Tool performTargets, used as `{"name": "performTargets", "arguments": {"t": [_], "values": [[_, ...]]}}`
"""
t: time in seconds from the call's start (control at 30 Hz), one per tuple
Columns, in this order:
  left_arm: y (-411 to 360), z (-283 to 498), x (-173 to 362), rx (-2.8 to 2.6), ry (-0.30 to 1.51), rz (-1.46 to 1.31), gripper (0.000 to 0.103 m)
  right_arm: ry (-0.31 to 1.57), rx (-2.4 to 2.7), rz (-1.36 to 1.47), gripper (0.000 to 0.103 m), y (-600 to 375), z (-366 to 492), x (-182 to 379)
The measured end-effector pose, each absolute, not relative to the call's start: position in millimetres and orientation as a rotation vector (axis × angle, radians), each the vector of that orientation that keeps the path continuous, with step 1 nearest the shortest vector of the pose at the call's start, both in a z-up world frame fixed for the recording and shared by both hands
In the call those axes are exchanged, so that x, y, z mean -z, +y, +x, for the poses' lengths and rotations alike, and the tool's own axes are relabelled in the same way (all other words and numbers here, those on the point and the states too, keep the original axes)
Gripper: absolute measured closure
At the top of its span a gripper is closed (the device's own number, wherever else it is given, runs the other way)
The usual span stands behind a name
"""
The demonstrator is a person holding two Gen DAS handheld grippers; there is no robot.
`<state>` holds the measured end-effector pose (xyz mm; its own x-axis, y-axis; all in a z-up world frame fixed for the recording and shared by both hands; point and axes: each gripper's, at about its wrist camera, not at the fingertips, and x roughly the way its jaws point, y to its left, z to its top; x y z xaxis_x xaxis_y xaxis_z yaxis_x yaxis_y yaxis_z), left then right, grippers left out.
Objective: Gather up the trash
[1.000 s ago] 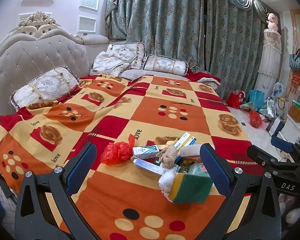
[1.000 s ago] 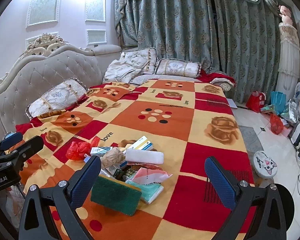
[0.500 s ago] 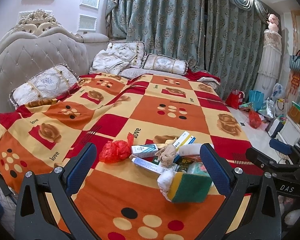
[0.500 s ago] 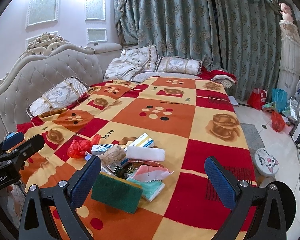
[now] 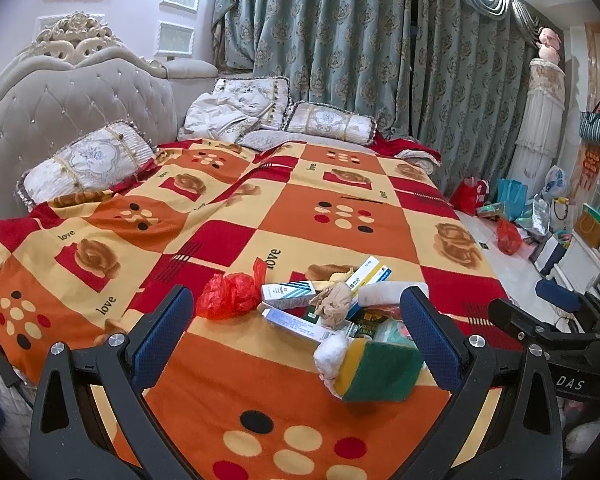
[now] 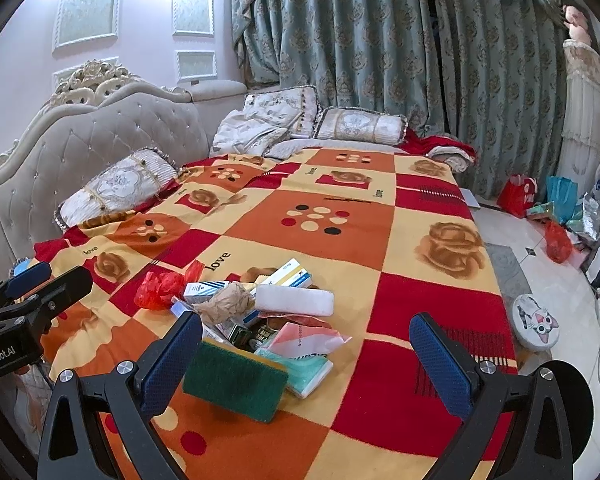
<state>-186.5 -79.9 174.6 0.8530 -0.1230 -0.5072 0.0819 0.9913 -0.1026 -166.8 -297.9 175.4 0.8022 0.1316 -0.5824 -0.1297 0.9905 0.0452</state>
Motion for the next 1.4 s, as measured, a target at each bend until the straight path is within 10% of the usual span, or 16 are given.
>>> {"name": "performTargets", "arguments": {"t": [1.4], "values": [[-29, -148, -114, 0.048, 0.745, -0.054, 0.0, 0.866, -0.271, 0.017, 0.0, -283, -141, -96]]}}
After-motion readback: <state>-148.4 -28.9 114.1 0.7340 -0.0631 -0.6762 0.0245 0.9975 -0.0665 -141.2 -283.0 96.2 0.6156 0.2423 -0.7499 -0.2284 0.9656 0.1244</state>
